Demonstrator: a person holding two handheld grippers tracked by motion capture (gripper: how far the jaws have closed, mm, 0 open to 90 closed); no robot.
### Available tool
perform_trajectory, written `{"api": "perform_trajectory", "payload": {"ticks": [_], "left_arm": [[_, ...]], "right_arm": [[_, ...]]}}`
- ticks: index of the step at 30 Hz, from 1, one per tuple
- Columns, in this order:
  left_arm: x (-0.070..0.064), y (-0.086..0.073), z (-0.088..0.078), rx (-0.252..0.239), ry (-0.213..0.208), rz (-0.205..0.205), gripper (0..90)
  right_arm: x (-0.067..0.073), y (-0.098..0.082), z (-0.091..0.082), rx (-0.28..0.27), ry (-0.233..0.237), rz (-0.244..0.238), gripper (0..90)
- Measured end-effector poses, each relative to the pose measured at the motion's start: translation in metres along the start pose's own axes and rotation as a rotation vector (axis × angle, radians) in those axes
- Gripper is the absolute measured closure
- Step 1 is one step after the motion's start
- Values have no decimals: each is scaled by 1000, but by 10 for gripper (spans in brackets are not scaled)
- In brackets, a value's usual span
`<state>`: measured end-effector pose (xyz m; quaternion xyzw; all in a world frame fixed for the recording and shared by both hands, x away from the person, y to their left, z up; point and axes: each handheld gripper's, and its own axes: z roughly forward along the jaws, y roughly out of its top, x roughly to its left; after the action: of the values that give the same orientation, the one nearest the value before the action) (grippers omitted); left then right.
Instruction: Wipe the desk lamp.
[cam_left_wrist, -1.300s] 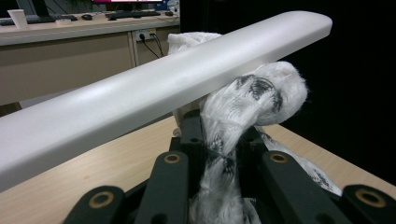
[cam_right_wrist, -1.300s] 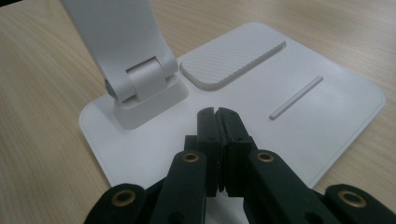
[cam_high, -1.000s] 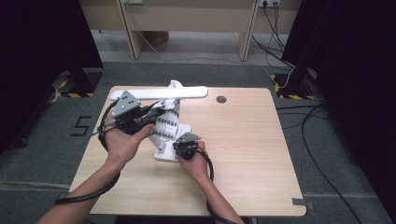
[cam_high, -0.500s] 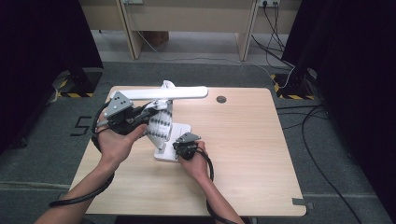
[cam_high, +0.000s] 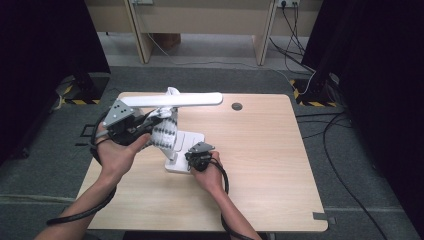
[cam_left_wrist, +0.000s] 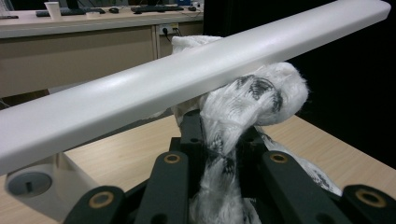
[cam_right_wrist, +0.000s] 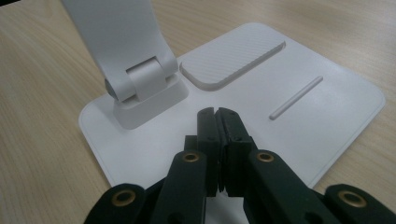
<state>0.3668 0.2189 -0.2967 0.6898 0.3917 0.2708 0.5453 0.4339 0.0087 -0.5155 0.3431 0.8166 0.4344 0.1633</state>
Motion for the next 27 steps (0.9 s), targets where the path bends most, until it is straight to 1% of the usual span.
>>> {"api": "perform_trajectory", "payload": {"ticks": [19,27], "left_arm": [[17,-8,-16,-11,48,-30,776],[23,-12,-22,-22,65,-54,776]], "right_arm": [[0,0,0,-1,-1,-3,886],[0,0,0,-1,-2,-3,887]]}}
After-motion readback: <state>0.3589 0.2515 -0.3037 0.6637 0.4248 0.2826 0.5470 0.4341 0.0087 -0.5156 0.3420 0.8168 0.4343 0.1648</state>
